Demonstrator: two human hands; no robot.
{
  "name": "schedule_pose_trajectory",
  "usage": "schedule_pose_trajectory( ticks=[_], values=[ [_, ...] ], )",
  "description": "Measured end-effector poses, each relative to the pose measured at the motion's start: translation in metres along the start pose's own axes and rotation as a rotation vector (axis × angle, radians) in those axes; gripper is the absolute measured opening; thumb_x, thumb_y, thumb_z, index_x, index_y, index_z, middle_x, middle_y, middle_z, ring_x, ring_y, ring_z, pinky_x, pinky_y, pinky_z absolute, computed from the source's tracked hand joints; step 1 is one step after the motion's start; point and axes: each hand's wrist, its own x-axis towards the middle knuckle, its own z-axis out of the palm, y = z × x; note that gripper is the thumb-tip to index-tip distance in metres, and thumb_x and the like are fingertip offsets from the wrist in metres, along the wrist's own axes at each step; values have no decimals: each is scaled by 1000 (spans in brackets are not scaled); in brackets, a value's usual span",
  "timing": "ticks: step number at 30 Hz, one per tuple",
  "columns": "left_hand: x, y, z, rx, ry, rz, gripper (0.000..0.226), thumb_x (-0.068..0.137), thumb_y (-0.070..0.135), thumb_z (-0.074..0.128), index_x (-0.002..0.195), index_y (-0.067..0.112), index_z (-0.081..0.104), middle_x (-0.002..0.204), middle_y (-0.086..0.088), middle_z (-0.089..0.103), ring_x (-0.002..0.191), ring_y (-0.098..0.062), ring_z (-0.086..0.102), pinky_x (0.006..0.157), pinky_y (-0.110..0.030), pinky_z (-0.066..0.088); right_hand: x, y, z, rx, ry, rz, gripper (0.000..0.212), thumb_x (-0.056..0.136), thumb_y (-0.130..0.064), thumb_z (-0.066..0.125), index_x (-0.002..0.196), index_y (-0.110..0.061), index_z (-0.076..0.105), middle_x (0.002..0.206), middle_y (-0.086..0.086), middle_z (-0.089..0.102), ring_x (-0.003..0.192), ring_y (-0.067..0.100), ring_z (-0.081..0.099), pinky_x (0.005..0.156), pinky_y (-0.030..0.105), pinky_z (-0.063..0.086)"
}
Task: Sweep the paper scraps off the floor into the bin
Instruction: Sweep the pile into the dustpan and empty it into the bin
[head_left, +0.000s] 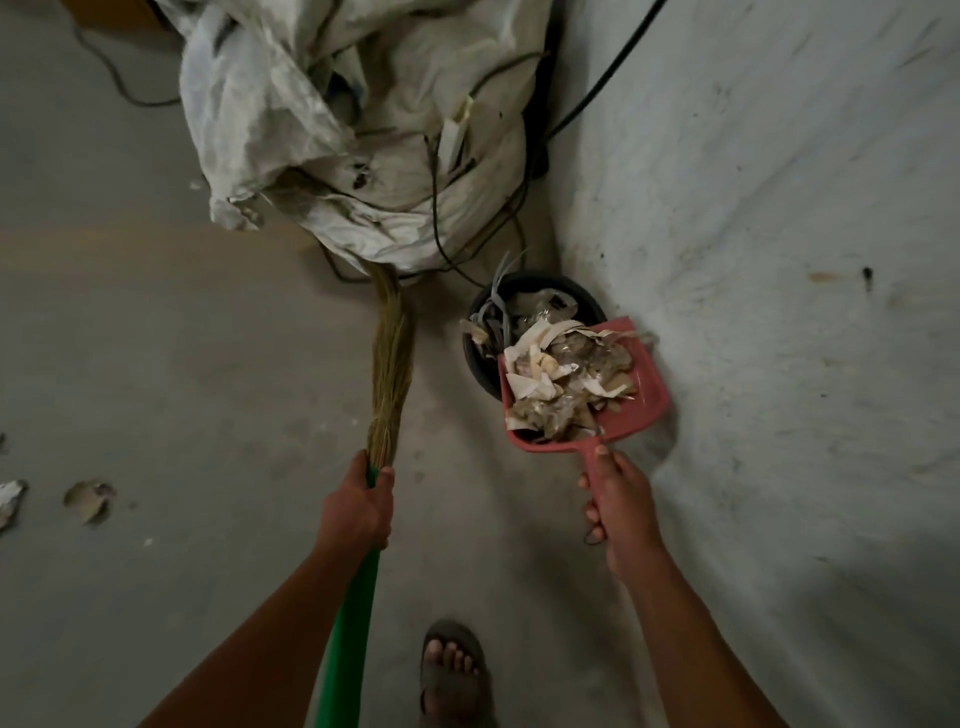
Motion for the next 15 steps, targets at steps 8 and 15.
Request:
schedule_pose_trajectory(
  ticks=[8, 15],
  values=[
    [3, -2, 4, -2, -15, -15, 60, 110, 43, 49, 164, 25, 30, 93, -15, 68, 64, -24, 67, 51, -32, 57, 35, -72, -25, -553, 26, -96, 45, 105, -45, 49, 84, -16, 75, 76, 2, 76, 83, 31, 71, 83, 46, 57],
    [5, -4, -2, 10, -26, -31, 59, 110, 44, 48, 164, 26, 30, 93, -14, 68, 66, -25, 68, 53, -34, 59, 58, -140, -32, -779, 27, -29, 33, 94, -42, 63, 98, -11, 74, 91, 13, 76, 70, 28, 72, 56, 28, 49]
  ],
)
